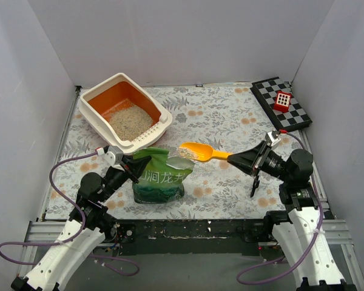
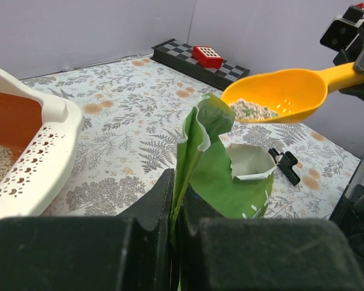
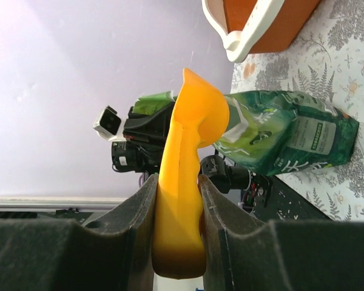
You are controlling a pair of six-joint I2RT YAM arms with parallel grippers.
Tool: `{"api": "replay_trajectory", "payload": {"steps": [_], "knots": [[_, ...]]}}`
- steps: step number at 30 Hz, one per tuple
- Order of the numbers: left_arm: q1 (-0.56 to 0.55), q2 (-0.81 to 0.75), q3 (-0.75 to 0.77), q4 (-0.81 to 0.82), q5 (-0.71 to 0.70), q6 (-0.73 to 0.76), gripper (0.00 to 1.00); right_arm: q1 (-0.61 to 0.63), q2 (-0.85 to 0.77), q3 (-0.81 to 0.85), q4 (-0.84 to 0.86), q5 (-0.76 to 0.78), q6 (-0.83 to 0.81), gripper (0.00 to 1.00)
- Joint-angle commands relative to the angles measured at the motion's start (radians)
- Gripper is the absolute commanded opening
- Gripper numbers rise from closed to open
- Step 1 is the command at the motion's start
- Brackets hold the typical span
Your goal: Fill the litter box with clean litter
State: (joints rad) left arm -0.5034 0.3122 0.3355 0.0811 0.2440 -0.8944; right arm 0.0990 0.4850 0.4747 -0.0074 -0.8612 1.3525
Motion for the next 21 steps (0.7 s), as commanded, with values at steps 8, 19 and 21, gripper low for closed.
{"api": "replay_trajectory", "payload": {"steps": [8, 19, 21], "knots": [[0.002, 0.002, 0.039, -0.018, -0.078, 0.032, 0.00, 0.019, 0.326, 0.241, 0.231, 0.076, -0.056, 0.01], [0.002, 0.005, 0.043, -0.035, -0.084, 0.052, 0.00, 0.297, 0.852, 0.563, 0.382, 0.226, -0.150, 0.01], [0.002, 0.004, 0.050, -0.056, -0.095, 0.077, 0.00, 0.332, 0.950, 0.645, 0.385, 0.243, -0.164, 0.01]]}}
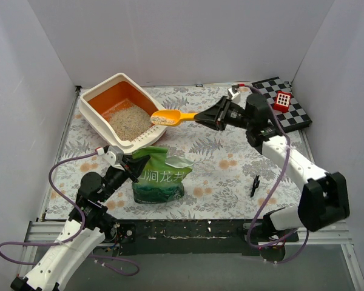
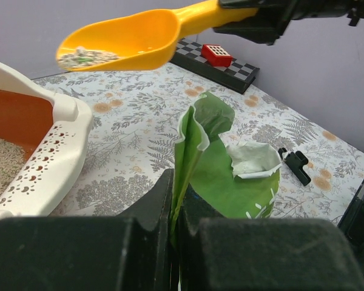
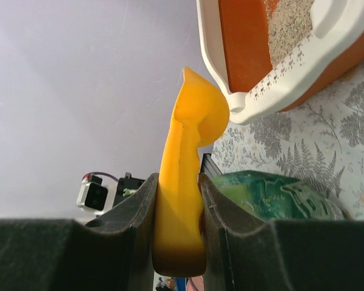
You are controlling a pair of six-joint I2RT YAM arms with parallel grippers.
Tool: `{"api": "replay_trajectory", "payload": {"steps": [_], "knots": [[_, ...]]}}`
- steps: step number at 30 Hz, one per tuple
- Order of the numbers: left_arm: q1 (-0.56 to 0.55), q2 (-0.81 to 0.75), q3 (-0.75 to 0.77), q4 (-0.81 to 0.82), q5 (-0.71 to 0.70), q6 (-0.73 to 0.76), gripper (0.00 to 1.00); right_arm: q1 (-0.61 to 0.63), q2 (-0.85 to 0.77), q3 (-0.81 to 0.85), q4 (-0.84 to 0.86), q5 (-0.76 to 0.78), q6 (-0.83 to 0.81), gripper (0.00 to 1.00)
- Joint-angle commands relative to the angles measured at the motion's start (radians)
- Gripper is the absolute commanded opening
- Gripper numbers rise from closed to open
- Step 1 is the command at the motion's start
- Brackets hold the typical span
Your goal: Fill the litter box with clean litter
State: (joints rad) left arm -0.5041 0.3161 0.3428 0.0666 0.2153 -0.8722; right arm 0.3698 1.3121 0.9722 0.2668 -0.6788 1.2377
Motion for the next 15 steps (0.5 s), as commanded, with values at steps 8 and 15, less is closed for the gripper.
{"api": "replay_trajectory", "payload": {"steps": [8, 15], "knots": [[0.003, -0.052, 0.038, -0.060, -0.096, 0.070, 0.00, 0.187, 0.545, 0.661, -0.162, 0.082, -0.298, 0.01], [0.003, -0.034, 0.045, -0.060, -0.091, 0.062, 0.00, 0.305, 0.914, 1.351, -0.823, 0.367, -0.812, 0.01]]}}
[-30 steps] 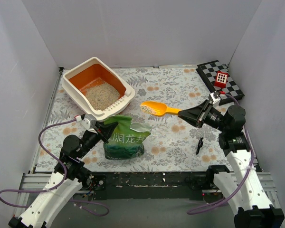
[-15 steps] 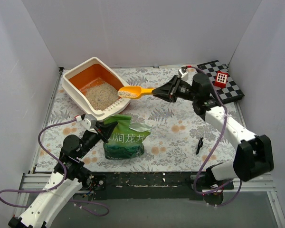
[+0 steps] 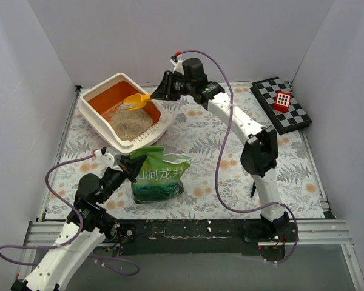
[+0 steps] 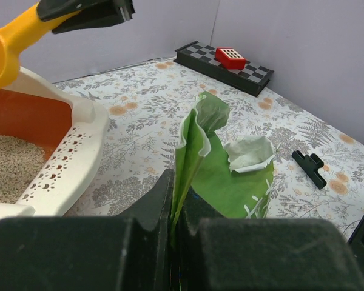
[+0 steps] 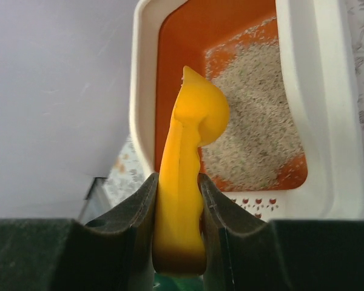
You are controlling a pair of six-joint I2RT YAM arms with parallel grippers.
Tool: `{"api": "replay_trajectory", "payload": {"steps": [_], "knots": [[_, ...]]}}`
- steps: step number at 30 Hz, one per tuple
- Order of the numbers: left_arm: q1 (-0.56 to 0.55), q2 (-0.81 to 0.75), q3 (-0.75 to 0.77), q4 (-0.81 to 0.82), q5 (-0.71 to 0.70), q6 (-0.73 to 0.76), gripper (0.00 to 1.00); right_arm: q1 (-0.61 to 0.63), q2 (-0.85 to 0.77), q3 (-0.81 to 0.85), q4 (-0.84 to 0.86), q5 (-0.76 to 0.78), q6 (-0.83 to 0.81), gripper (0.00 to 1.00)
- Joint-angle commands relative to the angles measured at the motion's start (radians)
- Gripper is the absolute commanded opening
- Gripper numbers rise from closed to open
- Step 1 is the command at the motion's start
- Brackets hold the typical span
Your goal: Fill the litter box with clean litter
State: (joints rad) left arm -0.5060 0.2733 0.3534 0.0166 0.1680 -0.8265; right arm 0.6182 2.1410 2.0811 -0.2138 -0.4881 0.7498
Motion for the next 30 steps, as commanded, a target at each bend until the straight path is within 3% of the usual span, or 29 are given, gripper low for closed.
{"api": "replay_trajectory", "payload": {"steps": [1, 11, 18, 23, 30], "knots": [[0.004, 0.012, 0.036, -0.010, -0.045, 0.017, 0.00, 0.063, 0.083, 0.235, -0.341, 0.192, -0.354, 0.01], [0.004, 0.030, 0.036, -0.010, -0.058, 0.023, 0.00, 0.149, -0.061, 0.021, -0.262, 0.480, -0.644, 0.01], [0.004, 0.035, 0.036, -0.010, -0.062, 0.024, 0.00, 0.161, -0.193, 0.004, -0.257, 0.485, -0.644, 0.01], [0.004, 0.035, 0.036, -0.010, -0.065, 0.029, 0.00, 0.158, -0.415, -0.131, -0.242, 0.485, -0.615, 0.01], [0.004, 0.037, 0.029, 0.011, 0.039, 0.023, 0.00, 0.091, -0.630, -0.199, -0.502, 0.353, -0.508, 0.01]]}}
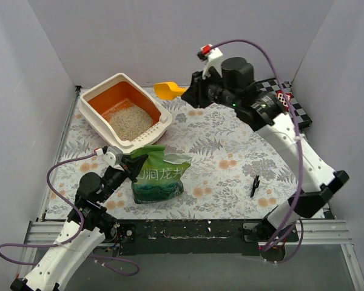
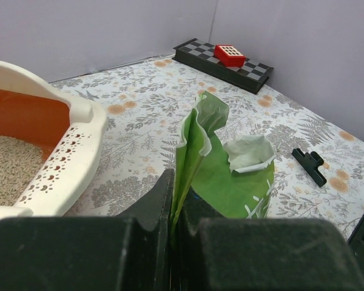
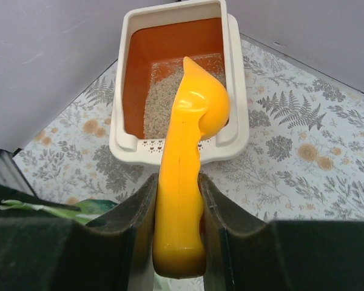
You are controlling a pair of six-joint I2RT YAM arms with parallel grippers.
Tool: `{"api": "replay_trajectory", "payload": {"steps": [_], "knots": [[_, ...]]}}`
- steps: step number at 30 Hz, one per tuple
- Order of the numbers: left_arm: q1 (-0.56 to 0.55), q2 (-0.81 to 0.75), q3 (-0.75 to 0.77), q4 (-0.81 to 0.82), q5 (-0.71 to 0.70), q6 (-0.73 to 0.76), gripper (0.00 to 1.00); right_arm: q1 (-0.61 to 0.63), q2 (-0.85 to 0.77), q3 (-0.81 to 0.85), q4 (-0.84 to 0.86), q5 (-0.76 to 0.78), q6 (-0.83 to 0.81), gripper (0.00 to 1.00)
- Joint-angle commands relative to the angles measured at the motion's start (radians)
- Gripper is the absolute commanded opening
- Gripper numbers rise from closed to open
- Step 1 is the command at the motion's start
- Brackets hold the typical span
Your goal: Fill the litter box with clean litter
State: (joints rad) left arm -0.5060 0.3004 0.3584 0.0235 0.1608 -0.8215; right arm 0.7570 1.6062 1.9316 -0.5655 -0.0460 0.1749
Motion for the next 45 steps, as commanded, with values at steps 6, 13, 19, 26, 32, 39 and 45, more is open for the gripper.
{"api": "replay_trajectory", "payload": {"steps": [6, 13, 19, 26, 32, 39, 45], "knots": [[0.004, 0.016, 0.022, 0.030, 0.169, 0.002, 0.00, -0.082, -0.353, -0.262, -0.263, -0.195, 0.072, 0.01], [0.004, 0.009, 0.016, 0.061, 0.236, -0.018, 0.00, -0.082, -0.495, -0.304, -0.428, -0.281, 0.089, 0.01], [0.004, 0.008, 0.011, 0.070, 0.247, -0.024, 0.00, -0.082, -0.554, -0.333, -0.478, -0.325, 0.103, 0.01], [0.004, -0.007, 0.008, 0.069, 0.244, -0.025, 0.00, -0.082, -0.546, -0.411, -0.413, -0.357, 0.117, 0.01], [0.004, -0.010, 0.008, 0.072, 0.256, -0.031, 0.00, -0.081, -0.506, -0.439, -0.375, -0.385, 0.112, 0.01], [0.004, -0.007, 0.005, 0.082, 0.286, -0.034, 0.00, -0.071, -0.448, -0.464, -0.349, -0.449, 0.098, 0.01], [0.004, -0.004, 0.005, 0.082, 0.287, -0.031, 0.00, -0.032, -0.341, -0.447, -0.393, -0.460, 0.089, 0.01]]}}
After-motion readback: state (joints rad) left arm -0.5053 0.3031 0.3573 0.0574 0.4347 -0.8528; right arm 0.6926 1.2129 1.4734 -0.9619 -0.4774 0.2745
